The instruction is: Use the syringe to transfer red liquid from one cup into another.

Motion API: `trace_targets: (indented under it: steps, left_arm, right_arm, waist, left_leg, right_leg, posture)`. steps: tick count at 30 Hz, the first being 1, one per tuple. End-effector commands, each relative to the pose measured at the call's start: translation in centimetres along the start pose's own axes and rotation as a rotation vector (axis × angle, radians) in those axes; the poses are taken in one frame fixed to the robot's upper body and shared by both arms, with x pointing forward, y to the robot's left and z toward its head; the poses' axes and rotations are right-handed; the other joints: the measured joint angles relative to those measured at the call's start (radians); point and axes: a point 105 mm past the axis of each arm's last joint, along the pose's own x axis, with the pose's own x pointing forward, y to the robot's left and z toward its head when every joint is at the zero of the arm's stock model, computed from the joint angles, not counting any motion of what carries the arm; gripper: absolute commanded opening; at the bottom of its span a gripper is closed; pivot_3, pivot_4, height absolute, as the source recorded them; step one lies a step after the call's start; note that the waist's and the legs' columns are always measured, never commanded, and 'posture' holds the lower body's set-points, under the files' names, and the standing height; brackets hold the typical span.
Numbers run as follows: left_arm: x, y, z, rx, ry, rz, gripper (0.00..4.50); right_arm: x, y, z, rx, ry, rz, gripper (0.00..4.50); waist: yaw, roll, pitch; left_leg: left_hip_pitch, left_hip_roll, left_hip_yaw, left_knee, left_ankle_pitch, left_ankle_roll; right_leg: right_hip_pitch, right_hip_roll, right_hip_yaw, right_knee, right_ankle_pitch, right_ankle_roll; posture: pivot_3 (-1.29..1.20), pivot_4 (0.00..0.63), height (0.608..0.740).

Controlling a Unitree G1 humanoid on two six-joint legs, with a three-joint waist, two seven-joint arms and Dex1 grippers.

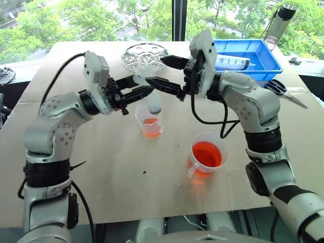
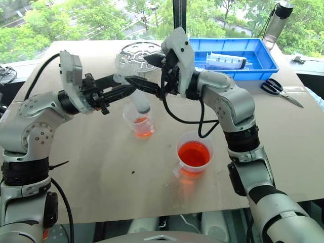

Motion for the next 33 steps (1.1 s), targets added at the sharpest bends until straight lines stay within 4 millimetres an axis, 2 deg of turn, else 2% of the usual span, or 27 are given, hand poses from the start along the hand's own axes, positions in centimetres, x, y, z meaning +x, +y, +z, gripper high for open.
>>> trace_targets:
  steps: [1,6,9,11,15,19,21,24,26,30,33]
  left_arm:
    - [-1.3,1.0,2.4,-0.036,-0.058,0.033,1.66]
    - [-3.8,4.6,4.4,-0.349,-0.167,0.167,1.66]
    - [-6.3,7.4,4.4,-0.443,-0.125,0.328,1.66]
    - [-7.4,8.0,3.6,-0.52,-0.018,0.379,1.66]
    - [-9.8,7.6,2.8,-0.723,0.125,0.361,1.66]
    - [-12.0,6.9,-0.2,-0.799,0.367,0.392,1.66]
    - [-13.0,6.6,-2.6,-0.77,0.529,0.402,1.66]
    - [-13.6,6.6,-6.6,-0.697,0.738,0.39,1.66]
    - [-13.1,6.4,-8.0,-0.668,0.797,0.352,1.66]
    - [-11.1,6.3,-10.1,-0.7,0.805,0.324,1.66]
    - [-10.6,6.8,-11.3,-0.72,0.825,0.372,1.66]
  right_arm:
    - [-1.7,1.2,2.5,-0.072,-0.113,0.049,4.45]
    - [-5.3,2.4,2.8,-0.137,-0.131,0.059,4.45]
    - [-8.8,3.3,2.4,-0.219,-0.07,0.024,4.45]
    - [-10.5,3.9,2.3,-0.24,-0.031,0.006,4.45]
    - [-13.5,5.4,1.6,-0.238,0.058,-0.03,4.45]
    - [-15.6,6.9,0.5,-0.253,0.153,-0.063,4.45]
    - [-16.4,8.0,-0.1,-0.253,0.168,-0.05,4.45]
    - [-17.3,9.4,-1.0,-0.257,0.191,-0.057,4.45]
    - [-17.7,9.9,-1.4,-0.26,0.208,-0.073,4.45]
    - [-18.4,11.1,-2.1,-0.247,0.24,-0.099,4.45]
    - [-18.8,11.7,-2.9,-0.232,0.28,-0.122,4.45]
  waist:
    - [-0.001,0.0,0.0]
    - [0.001,0.0,0.0]
    - [0.001,-0.001,0.0]
    - [0.0,-0.001,0.0]
    - [0.0,-0.001,0.0]
    - [0.001,-0.002,0.0]
    - [0.006,-0.002,0.0]
    - [0.019,-0.002,0.0]
    - [0.029,-0.003,0.0]
    - [0.034,-0.007,-0.001]
    - [0.032,-0.008,-0.002]
  left_leg:
    - [0.0,0.0,0.0,0.0,0.0,0.0]
    - [0.0,0.0,-0.001,0.0,0.0,0.0]
    - [0.0,0.0,-0.006,0.0,0.0,0.0]
    - [0.0,-0.001,-0.006,0.0,0.0,0.0]
    - [0.0,-0.001,-0.006,-0.001,0.0,0.0]
    - [0.001,0.0,-0.001,-0.001,0.0,0.0]
    - [0.002,0.0,0.001,-0.001,0.0,0.0]
    - [0.002,0.0,0.0,0.0,0.0,0.0]
    - [0.002,0.0,0.001,0.001,0.0,0.0]
    - [0.001,0.0,0.0,0.003,0.0,0.0]
    - [0.001,0.0,0.0,0.003,0.0,0.001]
  right_leg:
    - [0.0,0.0,0.0,0.0,0.0,0.0]
    - [0.0,0.0,0.0,0.001,0.0,0.0]
    - [0.0,0.0,0.0,0.0,0.0,0.0]
    - [0.0,-0.001,0.0,-0.001,0.0,0.0]
    - [0.0,0.0,-0.001,0.0,0.0,0.0]
    - [0.0,0.0,-0.001,-0.001,0.0,0.0]
    - [0.001,0.0,0.0,-0.004,-0.001,0.0]
    - [0.001,0.0,0.0,-0.003,-0.001,0.0]
    - [0.001,0.0,0.0,-0.002,-0.001,0.0]
    - [0.001,0.0,0.0,-0.001,0.0,0.0]
    - [0.001,0.0,0.001,-0.002,0.0,0.0]
  posture:
    - [0.0,0.15,0.74]
    - [0.0,0.15,0.74]
    - [0.0,0.15,0.74]
    - [0.0,0.15,0.74]
    - [0.0,0.15,0.74]
    - [0.0,0.15,0.74]
    - [0.0,0.15,0.74]
    - [0.0,0.15,0.74]
    - [0.0,0.15,0.74]
    - [0.0,0.15,0.74]
    - [0.0,0.15,0.74]
